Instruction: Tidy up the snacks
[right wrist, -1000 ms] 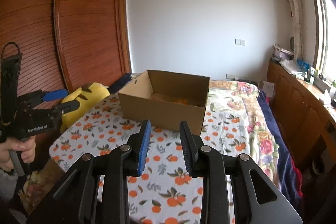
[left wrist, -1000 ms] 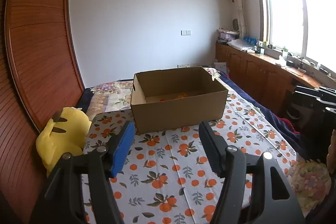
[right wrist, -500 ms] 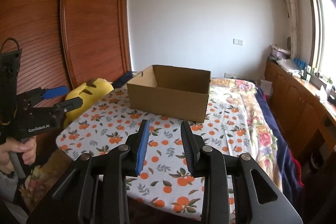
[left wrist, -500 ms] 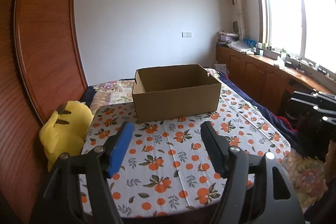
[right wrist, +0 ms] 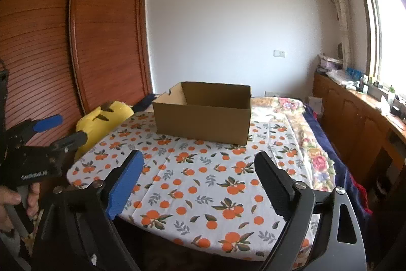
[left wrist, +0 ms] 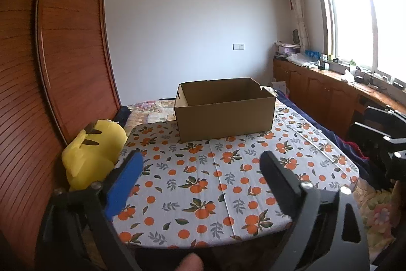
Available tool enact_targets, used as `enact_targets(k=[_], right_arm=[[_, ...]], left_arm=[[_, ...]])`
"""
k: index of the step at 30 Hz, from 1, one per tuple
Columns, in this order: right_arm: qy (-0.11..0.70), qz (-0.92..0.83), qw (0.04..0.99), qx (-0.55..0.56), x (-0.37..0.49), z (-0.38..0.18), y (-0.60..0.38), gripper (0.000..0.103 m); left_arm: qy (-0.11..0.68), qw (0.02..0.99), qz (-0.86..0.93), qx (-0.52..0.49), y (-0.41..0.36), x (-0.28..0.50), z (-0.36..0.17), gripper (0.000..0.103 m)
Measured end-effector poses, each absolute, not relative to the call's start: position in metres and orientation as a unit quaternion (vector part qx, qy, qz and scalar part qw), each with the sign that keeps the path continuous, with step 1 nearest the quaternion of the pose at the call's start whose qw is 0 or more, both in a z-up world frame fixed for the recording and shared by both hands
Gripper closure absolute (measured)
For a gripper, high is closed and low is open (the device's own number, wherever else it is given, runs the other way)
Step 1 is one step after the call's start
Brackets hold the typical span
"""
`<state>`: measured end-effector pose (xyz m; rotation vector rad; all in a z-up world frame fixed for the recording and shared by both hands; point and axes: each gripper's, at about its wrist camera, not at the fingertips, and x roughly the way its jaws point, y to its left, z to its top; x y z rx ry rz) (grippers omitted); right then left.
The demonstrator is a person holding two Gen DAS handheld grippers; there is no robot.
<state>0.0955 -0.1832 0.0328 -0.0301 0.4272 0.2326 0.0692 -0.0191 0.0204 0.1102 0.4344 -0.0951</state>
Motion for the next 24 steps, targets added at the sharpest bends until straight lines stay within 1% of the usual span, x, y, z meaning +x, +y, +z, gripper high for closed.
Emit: enact_targets(k=[2,4,13,24], right_arm=[[0.211,0.115,0.971,-0.009,0.093,0.031,-0.185,0.0],[0.211,0.111,0.971,-0.007,0.092,0.029,-0.186,0.0],[0.204,0.082,0.975,0.003,0.083,0.025,-0.194,0.0],[0.195,0.063,0.979,-0.007,0.063,0.02,-0.191,0.0]], left_arm=[[0.208,0.975,-0.044,0.059,-0.022,0.064,0.019,0.003],[0.205,0.976,-0.044,0.053,-0.023,0.059,0.018,0.0],[0.195,0.979,-0.047,0.032,-0.027,0.042,0.021,0.0],[0.175,0.983,-0.022,0.046,-0.032,0.016,0.023,0.0]])
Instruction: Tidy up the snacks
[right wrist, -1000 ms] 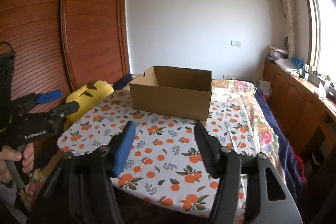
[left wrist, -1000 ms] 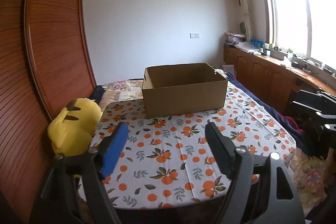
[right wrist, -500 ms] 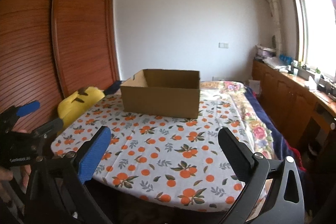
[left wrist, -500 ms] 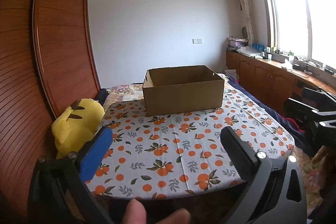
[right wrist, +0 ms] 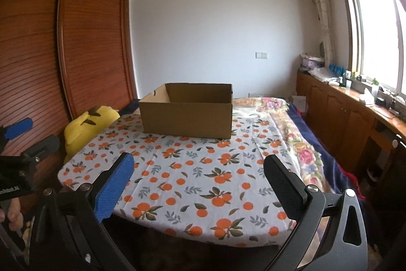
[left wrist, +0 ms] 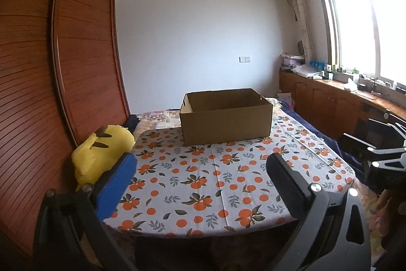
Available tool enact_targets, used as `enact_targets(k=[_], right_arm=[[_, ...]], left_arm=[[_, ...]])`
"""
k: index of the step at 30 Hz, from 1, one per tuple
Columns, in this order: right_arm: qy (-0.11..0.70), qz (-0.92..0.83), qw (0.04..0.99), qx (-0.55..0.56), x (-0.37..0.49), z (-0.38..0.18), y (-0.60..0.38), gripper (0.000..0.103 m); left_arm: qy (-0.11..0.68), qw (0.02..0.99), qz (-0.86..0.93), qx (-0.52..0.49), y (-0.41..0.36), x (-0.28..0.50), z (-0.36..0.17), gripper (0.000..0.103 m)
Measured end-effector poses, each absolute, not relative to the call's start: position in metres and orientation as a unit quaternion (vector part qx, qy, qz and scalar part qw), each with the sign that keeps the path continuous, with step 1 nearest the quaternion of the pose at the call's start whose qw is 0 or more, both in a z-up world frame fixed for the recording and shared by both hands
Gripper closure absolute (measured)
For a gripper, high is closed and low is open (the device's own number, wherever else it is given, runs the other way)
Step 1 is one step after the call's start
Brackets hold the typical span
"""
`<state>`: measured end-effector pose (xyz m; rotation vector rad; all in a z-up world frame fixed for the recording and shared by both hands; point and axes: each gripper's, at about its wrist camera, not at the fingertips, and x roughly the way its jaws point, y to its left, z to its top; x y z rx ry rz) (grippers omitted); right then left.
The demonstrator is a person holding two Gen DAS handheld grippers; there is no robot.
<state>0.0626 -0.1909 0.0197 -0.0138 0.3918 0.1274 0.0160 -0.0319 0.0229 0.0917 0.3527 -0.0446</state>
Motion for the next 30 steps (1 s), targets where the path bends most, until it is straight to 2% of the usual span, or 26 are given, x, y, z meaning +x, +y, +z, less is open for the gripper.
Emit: enact_targets(k=[30], right_arm=[[0.19,0.025,0.981,-0.003,0.048,0.012,-0.193,0.0]], left_arm=[[0.186,0.982,-0.01,0.036,-0.022,0.012,0.013,0.0]])
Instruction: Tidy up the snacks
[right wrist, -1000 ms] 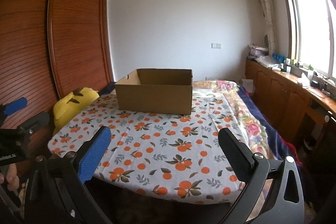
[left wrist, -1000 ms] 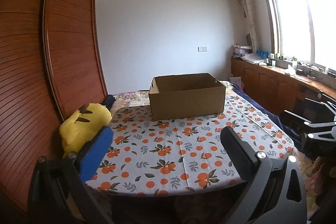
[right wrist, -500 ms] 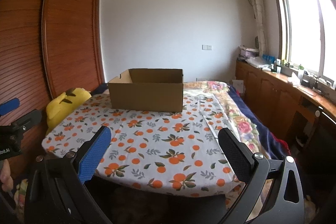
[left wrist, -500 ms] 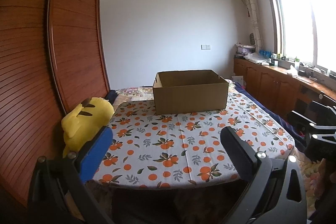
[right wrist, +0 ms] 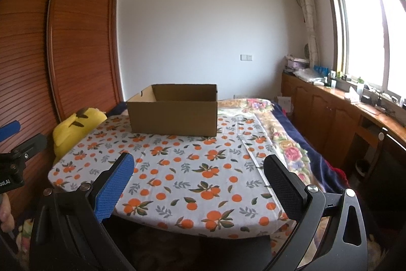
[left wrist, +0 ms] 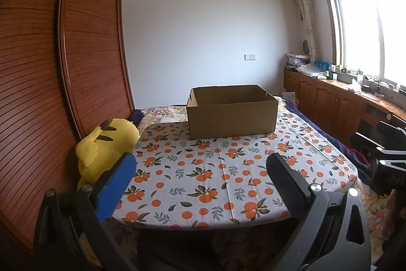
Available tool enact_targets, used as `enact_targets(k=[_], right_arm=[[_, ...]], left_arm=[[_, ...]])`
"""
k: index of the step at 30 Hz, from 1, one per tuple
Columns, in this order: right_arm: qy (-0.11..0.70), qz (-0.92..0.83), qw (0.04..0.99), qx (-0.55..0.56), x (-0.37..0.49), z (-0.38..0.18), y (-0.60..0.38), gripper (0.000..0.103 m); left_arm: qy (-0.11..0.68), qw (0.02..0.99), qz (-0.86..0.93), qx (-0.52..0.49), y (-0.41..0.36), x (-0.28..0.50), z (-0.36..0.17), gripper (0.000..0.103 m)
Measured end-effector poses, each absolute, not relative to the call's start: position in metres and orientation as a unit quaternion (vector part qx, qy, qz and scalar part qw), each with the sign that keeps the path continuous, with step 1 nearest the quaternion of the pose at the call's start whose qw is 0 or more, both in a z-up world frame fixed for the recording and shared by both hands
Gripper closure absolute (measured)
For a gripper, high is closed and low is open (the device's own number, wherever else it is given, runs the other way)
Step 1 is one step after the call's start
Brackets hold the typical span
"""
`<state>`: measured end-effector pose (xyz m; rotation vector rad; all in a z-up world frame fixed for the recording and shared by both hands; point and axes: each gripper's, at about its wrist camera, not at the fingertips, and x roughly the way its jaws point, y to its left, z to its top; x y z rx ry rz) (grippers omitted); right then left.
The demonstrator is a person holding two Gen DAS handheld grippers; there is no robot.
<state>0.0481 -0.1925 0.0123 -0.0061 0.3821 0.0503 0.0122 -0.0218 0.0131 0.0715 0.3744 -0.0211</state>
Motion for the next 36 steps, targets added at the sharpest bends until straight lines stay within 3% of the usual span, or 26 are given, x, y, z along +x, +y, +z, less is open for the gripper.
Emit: enact_targets(k=[36], right_arm=[[0.19,0.018,0.982,-0.003,0.045,0.0106,-0.1971,0.0]], left_arm=[[0.177,0.983,-0.009,0.039,-0.0209,0.012,0.0181,0.0]])
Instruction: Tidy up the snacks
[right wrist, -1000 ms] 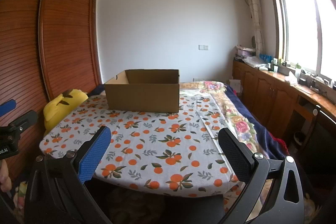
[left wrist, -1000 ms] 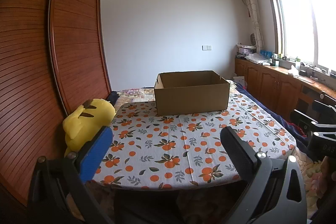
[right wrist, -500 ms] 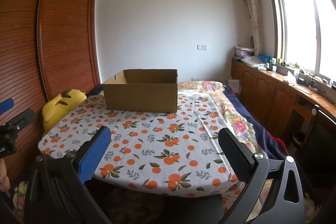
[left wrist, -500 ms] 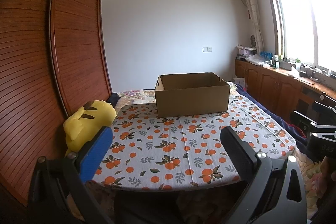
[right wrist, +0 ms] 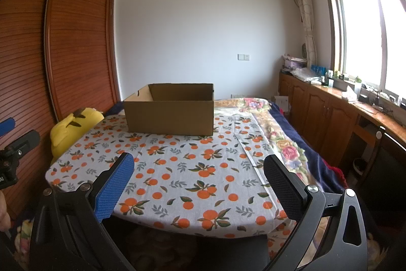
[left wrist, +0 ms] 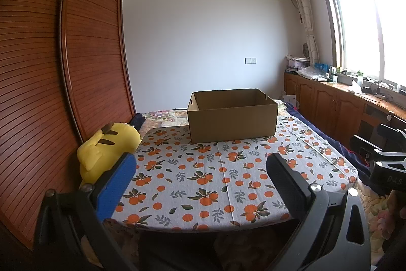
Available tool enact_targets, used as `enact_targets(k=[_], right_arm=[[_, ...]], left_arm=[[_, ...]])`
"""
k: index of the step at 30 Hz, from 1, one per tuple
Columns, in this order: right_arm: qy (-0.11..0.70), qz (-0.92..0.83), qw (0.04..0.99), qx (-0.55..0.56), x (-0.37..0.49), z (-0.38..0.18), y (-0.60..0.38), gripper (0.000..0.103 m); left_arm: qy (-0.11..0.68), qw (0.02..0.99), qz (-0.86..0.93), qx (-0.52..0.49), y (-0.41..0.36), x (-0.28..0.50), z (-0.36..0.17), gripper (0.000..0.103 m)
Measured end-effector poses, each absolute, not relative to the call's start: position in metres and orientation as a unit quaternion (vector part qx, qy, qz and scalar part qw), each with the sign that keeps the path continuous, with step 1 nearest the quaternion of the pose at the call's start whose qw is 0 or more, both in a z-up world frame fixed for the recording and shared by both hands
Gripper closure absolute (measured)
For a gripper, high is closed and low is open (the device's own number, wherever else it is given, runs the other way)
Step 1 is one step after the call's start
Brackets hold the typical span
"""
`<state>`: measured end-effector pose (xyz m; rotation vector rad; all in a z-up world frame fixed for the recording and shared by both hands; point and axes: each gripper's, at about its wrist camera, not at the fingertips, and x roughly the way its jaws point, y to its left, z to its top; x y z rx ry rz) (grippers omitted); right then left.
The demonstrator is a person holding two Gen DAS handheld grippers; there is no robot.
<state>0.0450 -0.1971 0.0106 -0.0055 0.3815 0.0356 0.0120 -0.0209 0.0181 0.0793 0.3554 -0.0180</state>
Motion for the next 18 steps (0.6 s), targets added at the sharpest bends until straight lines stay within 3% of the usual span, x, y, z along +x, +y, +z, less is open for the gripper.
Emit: enact_targets(k=[18], right_arm=[[0.189,0.017,0.982,-0.002,0.0454,0.0106,-0.1982,0.0]], left_arm=[[0.176,0.983,-0.008,0.04,-0.0217,0.0114,0.0174,0.0]])
